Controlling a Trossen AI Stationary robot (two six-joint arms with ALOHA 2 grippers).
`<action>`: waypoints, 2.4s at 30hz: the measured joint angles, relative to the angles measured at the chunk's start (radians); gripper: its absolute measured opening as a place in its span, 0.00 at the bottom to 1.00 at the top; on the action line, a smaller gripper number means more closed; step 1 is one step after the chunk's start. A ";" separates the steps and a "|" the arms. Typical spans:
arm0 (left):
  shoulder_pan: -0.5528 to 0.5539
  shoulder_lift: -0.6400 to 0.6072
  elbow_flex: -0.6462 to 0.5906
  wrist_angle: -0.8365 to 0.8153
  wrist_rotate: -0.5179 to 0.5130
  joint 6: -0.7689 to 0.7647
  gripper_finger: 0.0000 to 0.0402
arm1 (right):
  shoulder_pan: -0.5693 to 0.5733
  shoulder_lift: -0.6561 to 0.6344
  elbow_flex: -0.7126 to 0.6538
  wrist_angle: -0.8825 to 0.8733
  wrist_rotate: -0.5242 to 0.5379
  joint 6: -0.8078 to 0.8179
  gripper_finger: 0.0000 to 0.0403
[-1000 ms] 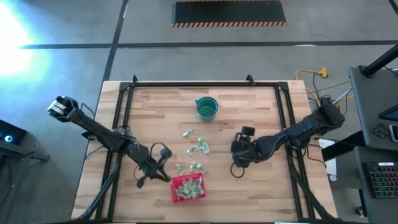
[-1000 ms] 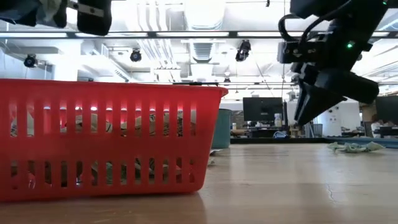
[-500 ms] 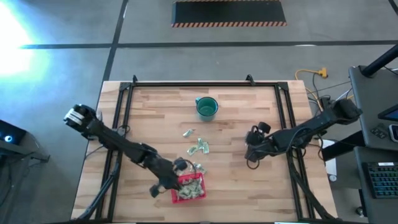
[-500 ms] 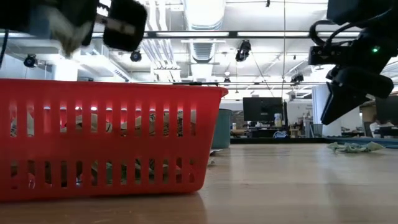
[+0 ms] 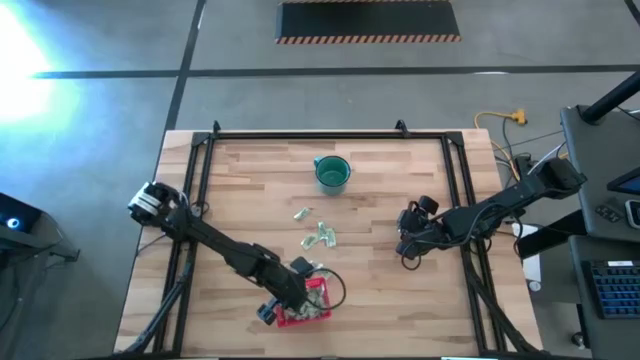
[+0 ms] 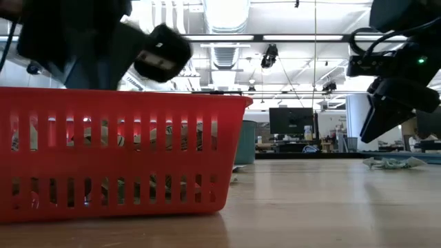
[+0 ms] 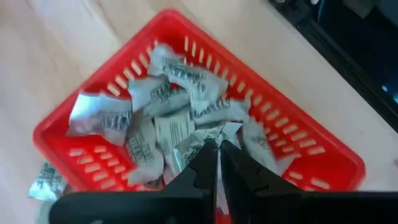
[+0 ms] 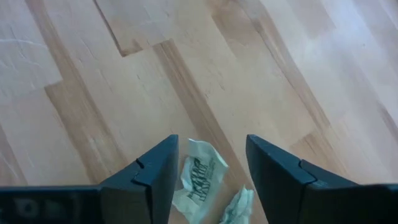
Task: Pick and place items into bin
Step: Put the green stevia packet into the red bin
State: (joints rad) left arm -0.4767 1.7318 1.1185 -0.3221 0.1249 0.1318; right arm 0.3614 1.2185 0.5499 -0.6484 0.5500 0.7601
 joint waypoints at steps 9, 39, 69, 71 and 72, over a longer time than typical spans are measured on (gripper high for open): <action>0.000 -0.021 -0.017 -0.038 -0.035 -0.022 0.00 | 0.000 0.008 -0.002 0.013 0.000 0.000 0.49; 0.003 -0.020 -0.044 -0.018 -0.161 -0.047 0.19 | 0.000 0.014 -0.004 0.026 -0.008 -0.004 0.49; -0.003 -0.127 -0.029 -0.140 -0.167 -0.181 0.20 | -0.063 0.027 -0.102 0.138 -0.079 0.025 0.48; -0.003 -0.127 -0.029 -0.140 -0.167 -0.181 0.20 | -0.084 0.044 -0.106 0.139 -0.079 0.021 0.48; -0.003 -0.127 -0.029 -0.140 -0.167 -0.181 0.20 | -0.094 0.052 -0.107 0.140 -0.082 0.015 0.48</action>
State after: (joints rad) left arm -0.4801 1.6051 1.0897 -0.4618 -0.0421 -0.0494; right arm 0.2675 1.2707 0.4426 -0.5081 0.4683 0.7752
